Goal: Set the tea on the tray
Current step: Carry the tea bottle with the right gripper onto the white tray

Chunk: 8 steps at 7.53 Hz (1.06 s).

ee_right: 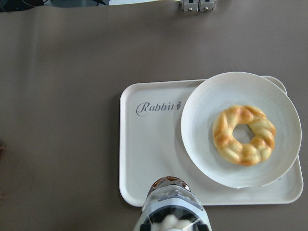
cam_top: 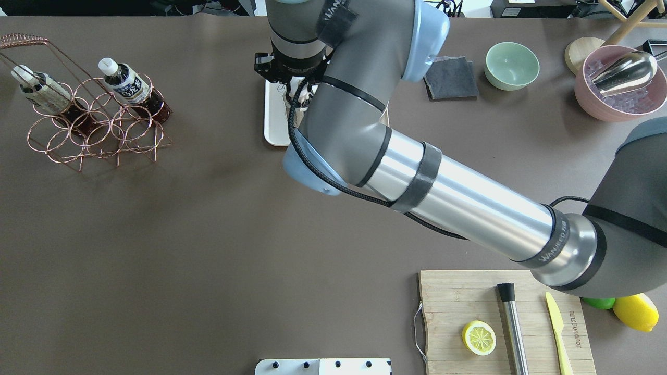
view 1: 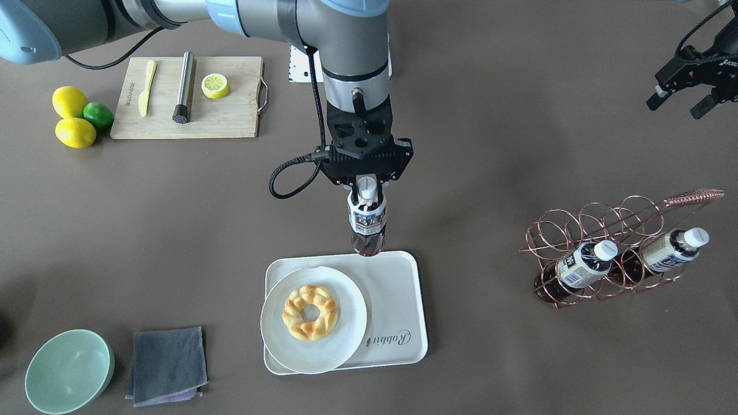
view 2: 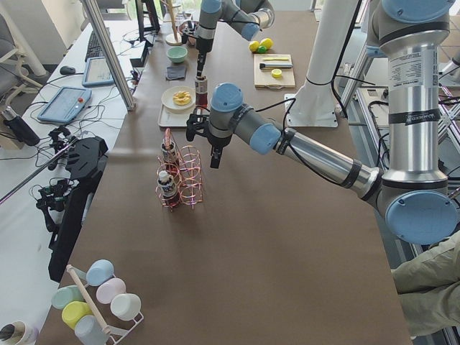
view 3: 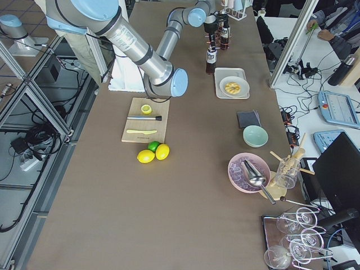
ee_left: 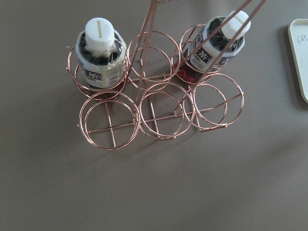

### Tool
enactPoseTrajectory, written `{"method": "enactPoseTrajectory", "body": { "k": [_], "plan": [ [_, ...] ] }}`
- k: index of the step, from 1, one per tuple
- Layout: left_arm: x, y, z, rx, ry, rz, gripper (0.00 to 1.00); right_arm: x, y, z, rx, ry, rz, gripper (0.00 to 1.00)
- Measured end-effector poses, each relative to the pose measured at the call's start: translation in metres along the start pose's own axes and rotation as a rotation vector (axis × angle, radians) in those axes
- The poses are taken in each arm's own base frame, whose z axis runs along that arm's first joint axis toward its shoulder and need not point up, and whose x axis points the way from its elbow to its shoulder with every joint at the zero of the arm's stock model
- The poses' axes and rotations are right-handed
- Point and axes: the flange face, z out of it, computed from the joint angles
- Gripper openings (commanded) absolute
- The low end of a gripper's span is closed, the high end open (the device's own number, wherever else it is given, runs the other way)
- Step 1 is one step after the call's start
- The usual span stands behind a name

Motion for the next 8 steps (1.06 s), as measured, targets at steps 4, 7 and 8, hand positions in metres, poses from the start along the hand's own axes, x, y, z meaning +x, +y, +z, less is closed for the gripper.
{"method": "enactPoseTrajectory", "body": {
  "k": [4,7,8],
  "plan": [
    [-0.031,0.021,0.004,-0.022,-0.025,-0.049,0.97,-0.047,-0.089,0.057,0.006,0.035,0.048,0.00],
    [-0.035,0.026,0.003,-0.025,-0.030,-0.061,0.97,-0.053,-0.104,0.072,-0.011,0.034,0.037,0.00],
    [-0.036,0.026,0.002,-0.023,-0.029,-0.062,0.97,-0.053,-0.104,0.074,-0.016,0.036,0.022,0.00]
  ]
}}
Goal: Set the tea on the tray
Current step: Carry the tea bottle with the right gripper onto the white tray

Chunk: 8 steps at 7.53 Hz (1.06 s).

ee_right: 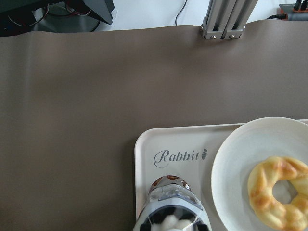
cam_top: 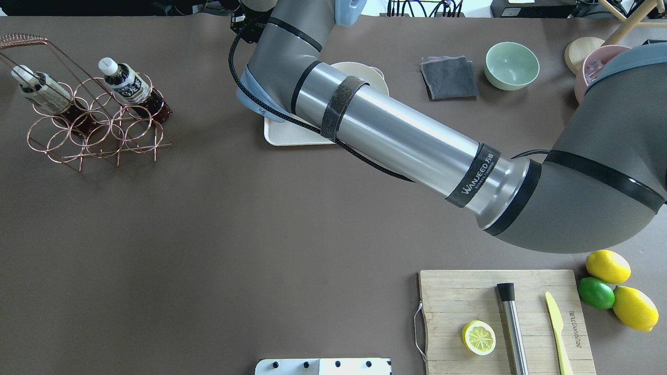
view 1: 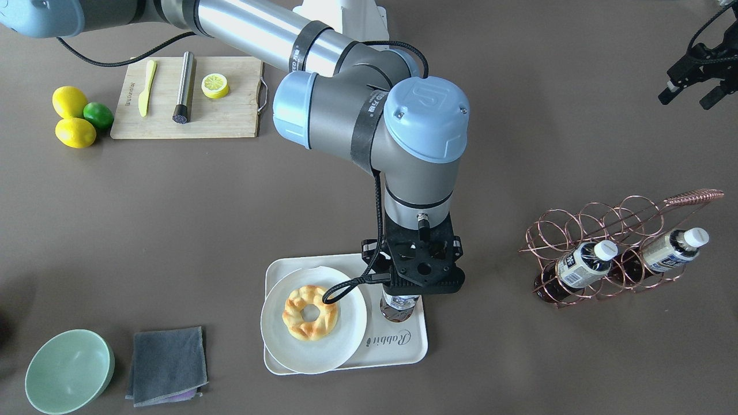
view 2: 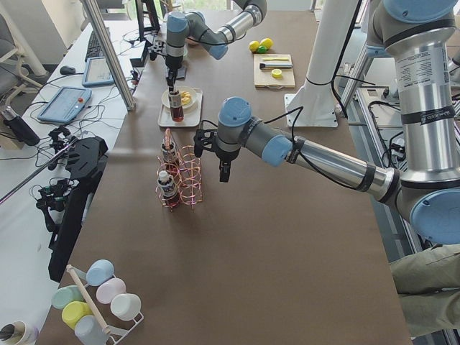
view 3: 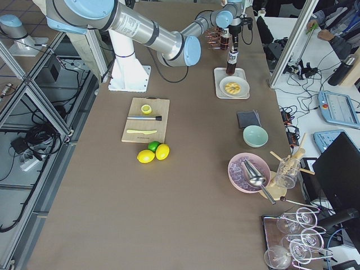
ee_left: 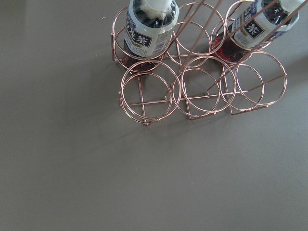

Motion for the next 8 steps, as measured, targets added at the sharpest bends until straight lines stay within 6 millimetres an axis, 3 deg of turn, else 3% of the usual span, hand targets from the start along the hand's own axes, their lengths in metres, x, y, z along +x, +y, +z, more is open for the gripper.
{"method": "enactPoseTrajectory", "body": {
  "k": [2,5,6,7,8],
  "plan": [
    [-0.0033,0.0021,-0.0025,0.000,0.003,-0.009,0.97,0.0005,-0.0001,0.0022,-0.006,0.003,-0.016,0.00],
    [-0.0064,0.0038,-0.0042,0.001,0.004,-0.016,0.97,0.0002,0.0025,0.0046,-0.020,0.000,-0.027,0.47],
    [-0.0066,0.0039,-0.0043,0.001,0.004,-0.017,0.97,0.0003,0.0029,0.0052,-0.021,0.001,-0.029,0.76],
    [-0.0066,0.0039,-0.0044,0.001,0.004,-0.017,0.97,0.0000,0.0032,0.0051,-0.022,0.000,-0.030,0.92],
    [-0.0072,0.0038,-0.0039,0.000,0.004,-0.018,0.97,-0.0002,0.0033,0.0048,-0.022,0.000,-0.030,0.98]
  ]
}}
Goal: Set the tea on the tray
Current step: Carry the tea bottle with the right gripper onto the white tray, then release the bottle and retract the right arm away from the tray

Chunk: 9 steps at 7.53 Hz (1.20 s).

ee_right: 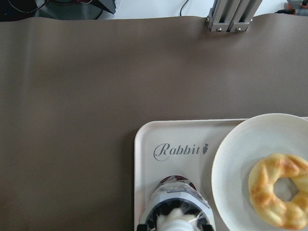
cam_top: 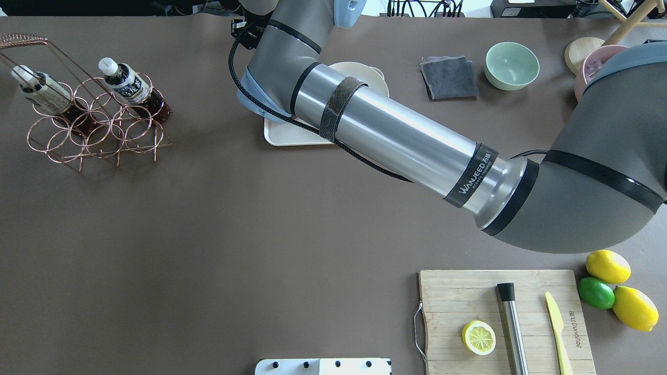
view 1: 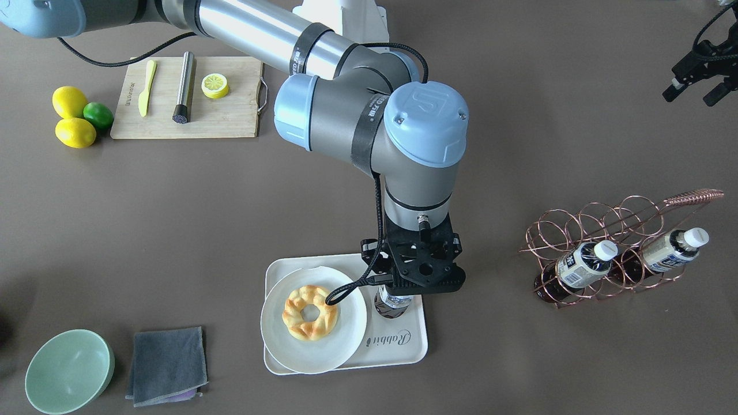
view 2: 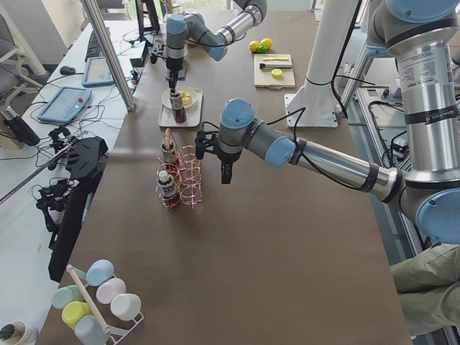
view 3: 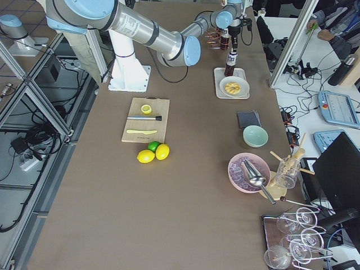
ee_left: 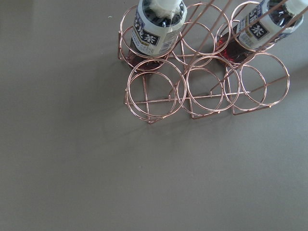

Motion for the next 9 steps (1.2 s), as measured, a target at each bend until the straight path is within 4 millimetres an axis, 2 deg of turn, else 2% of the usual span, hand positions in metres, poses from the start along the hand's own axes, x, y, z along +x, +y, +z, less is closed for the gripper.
{"method": "enactPoseTrajectory", "body": {
  "k": [2,3,4,5,6,7,8,9],
  "plan": [
    [-0.001,-0.001,0.000,-0.001,-0.001,-0.002,0.96,-0.002,0.000,-0.005,-0.001,-0.009,-0.002,0.99],
    [-0.002,-0.001,-0.001,0.004,-0.001,-0.002,0.96,0.001,-0.003,-0.020,-0.019,-0.027,0.002,0.99],
    [-0.004,-0.002,-0.005,0.014,-0.002,-0.001,0.96,0.013,-0.008,-0.047,-0.046,-0.039,-0.001,0.99],
    [-0.012,-0.003,-0.009,0.025,-0.009,0.016,0.96,0.033,-0.008,-0.076,-0.064,-0.038,-0.014,0.99],
    [-0.031,-0.001,-0.015,0.036,-0.024,0.038,0.96,0.063,-0.007,-0.095,-0.078,-0.038,-0.018,0.99],
    [-0.051,0.001,-0.020,0.047,-0.041,0.057,0.96,0.105,-0.006,-0.106,-0.086,-0.036,-0.022,0.99],
    [-0.068,0.001,-0.023,0.050,-0.058,0.072,0.95,0.164,-0.007,-0.113,-0.089,-0.022,-0.039,0.99],
    [-0.083,0.000,-0.026,0.047,-0.073,0.087,0.93,0.240,0.002,-0.116,-0.089,-0.007,-0.073,0.99]
  ]
}}
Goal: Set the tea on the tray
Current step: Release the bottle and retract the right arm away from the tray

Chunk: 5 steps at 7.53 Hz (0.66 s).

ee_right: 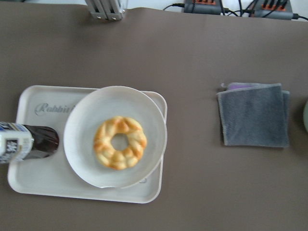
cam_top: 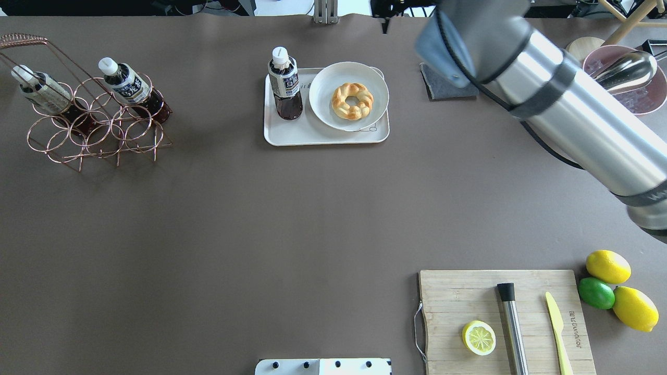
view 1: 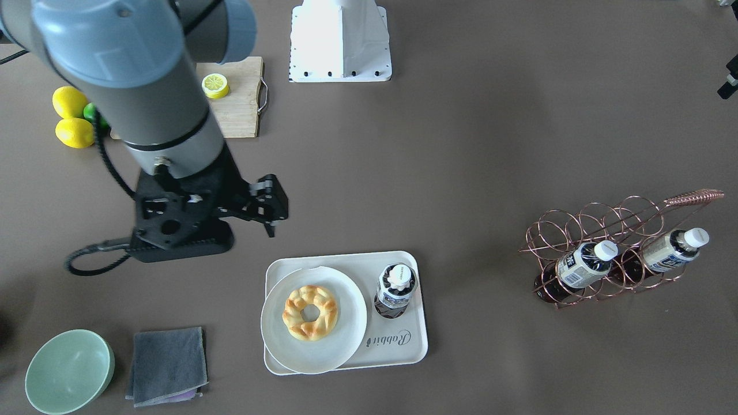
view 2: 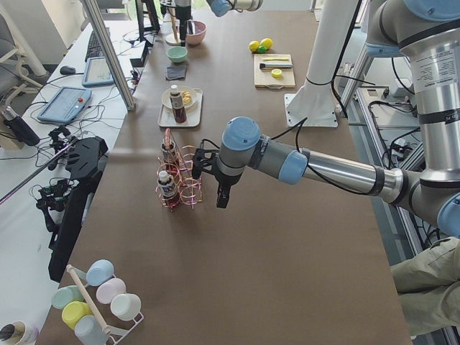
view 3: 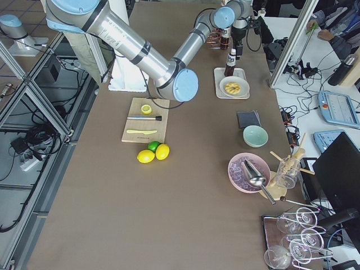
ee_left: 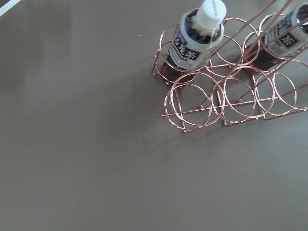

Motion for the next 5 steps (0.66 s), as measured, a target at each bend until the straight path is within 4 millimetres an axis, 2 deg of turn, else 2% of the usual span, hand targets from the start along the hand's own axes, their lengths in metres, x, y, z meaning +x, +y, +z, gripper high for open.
{"method": "enactPoseTrajectory", "body": {
  "k": [2,4,5],
  "plan": [
    [-0.015,-0.006,0.000,-0.051,-0.049,-0.014,0.97,0.156,0.061,0.010,-0.025,0.037,-0.085,0.99],
    [-0.022,-0.015,-0.001,-0.117,-0.104,0.042,0.97,0.293,0.116,0.031,-0.087,0.102,-0.162,0.99],
    [-0.028,-0.013,0.001,-0.149,-0.110,0.076,0.97,0.354,0.134,0.039,-0.125,0.128,-0.168,0.99]
  ]
}}
